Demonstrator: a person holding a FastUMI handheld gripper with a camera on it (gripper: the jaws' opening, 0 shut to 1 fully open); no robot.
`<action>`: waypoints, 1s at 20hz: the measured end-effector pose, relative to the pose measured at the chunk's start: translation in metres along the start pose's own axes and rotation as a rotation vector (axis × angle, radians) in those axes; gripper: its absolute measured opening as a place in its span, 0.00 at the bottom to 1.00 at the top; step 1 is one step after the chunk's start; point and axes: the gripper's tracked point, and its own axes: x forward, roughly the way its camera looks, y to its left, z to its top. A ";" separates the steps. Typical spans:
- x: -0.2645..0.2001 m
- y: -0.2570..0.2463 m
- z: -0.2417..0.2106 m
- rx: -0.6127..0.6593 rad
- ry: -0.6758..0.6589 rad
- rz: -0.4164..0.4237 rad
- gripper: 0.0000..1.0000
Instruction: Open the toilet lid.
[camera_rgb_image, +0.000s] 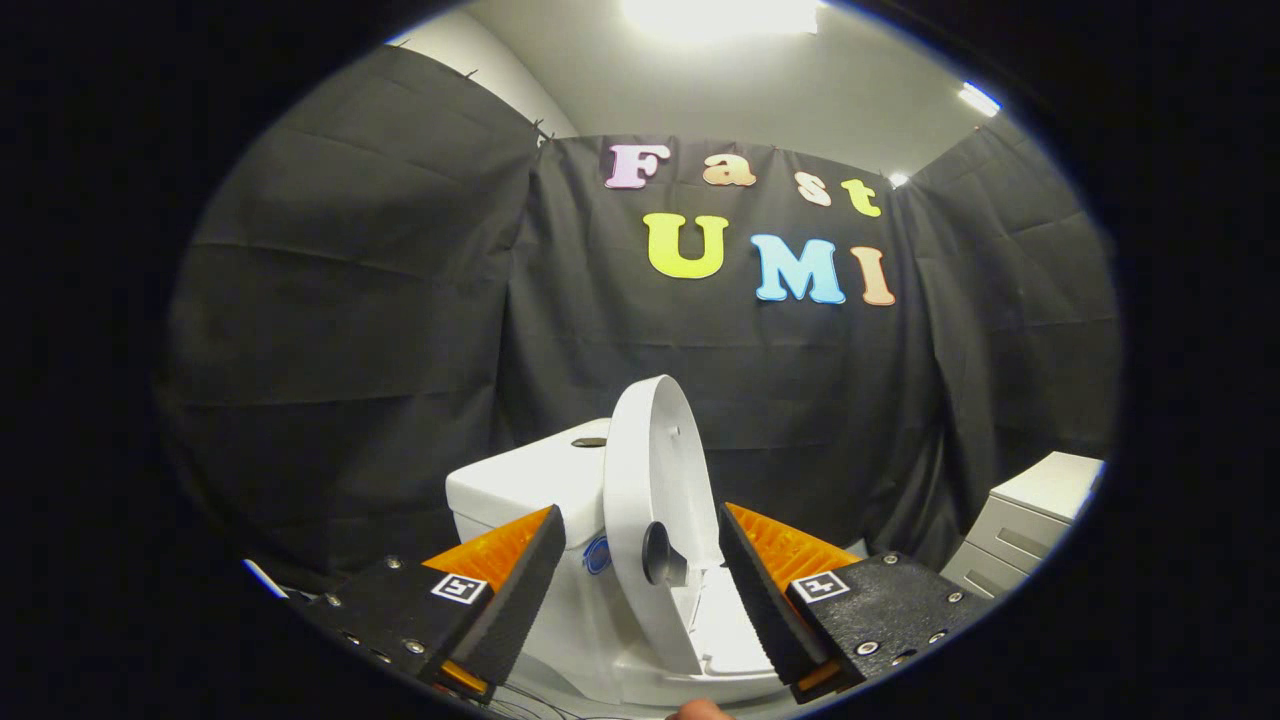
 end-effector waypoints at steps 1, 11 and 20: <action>-0.001 0.000 0.004 0.006 -0.004 0.005 0.95; -0.015 -0.072 0.014 0.037 -0.007 -0.033 0.95; -0.044 -0.188 0.027 0.047 -0.007 -0.122 0.95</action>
